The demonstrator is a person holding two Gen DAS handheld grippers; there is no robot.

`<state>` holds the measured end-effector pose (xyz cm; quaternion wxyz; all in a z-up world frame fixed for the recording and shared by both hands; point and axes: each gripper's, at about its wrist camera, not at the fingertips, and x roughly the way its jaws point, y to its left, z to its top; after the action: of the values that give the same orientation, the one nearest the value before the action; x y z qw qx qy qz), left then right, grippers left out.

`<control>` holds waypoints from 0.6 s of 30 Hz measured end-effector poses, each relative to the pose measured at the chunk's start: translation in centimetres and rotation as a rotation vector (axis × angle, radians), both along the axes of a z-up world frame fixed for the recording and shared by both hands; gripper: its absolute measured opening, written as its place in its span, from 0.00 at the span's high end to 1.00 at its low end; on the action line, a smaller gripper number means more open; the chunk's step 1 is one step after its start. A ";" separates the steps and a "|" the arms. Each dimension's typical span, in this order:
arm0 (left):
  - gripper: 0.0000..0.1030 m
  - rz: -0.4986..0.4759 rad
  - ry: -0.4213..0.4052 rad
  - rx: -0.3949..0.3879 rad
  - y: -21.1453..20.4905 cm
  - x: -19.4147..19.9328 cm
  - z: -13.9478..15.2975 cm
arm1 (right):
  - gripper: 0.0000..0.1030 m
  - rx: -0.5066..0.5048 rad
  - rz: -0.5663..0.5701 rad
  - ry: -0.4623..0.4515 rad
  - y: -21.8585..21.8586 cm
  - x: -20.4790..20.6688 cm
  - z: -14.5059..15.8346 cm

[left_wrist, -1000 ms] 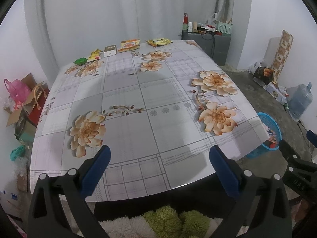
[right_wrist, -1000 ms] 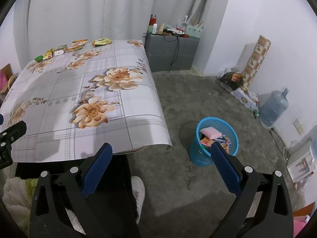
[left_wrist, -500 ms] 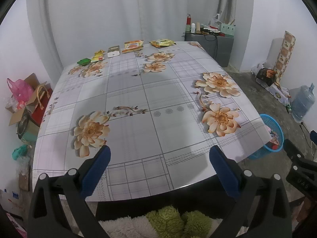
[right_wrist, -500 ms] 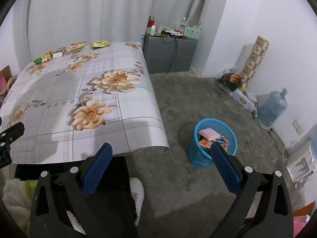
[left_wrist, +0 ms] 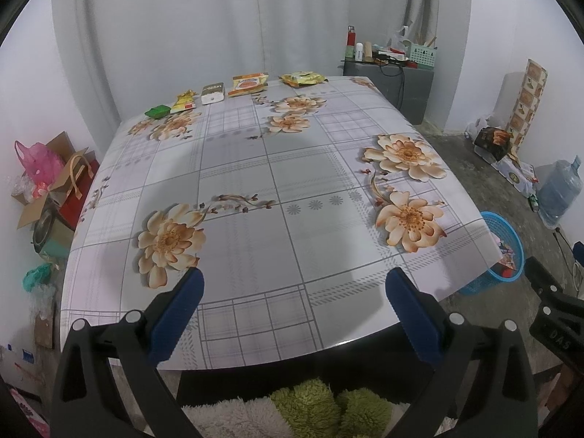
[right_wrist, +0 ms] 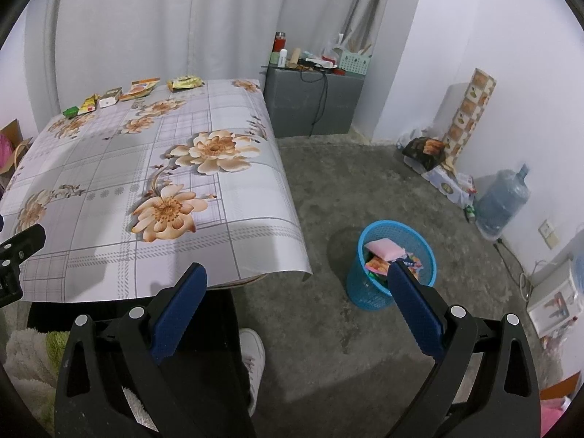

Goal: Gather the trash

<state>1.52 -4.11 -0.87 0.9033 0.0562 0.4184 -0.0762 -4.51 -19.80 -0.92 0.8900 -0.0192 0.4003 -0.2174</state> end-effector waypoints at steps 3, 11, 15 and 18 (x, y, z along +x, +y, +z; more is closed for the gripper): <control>0.05 0.000 0.000 0.000 0.0 0.0 0.0 | 0.08 0.000 0.000 -0.001 0.0 0.0 0.0; 0.05 -0.001 0.001 0.000 -0.1 -0.1 0.0 | 0.08 -0.002 -0.004 -0.004 0.1 0.2 0.0; 0.05 -0.001 0.001 0.002 -0.1 -0.2 0.0 | 0.08 -0.002 -0.006 -0.005 0.2 0.2 0.0; 0.05 -0.001 0.002 0.001 0.0 -0.2 0.0 | 0.08 -0.001 -0.006 -0.005 0.2 0.2 0.0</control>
<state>1.36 -4.14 -0.85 0.9028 0.0569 0.4194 -0.0765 -4.26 -19.59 -0.92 0.8904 -0.0177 0.3979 -0.2204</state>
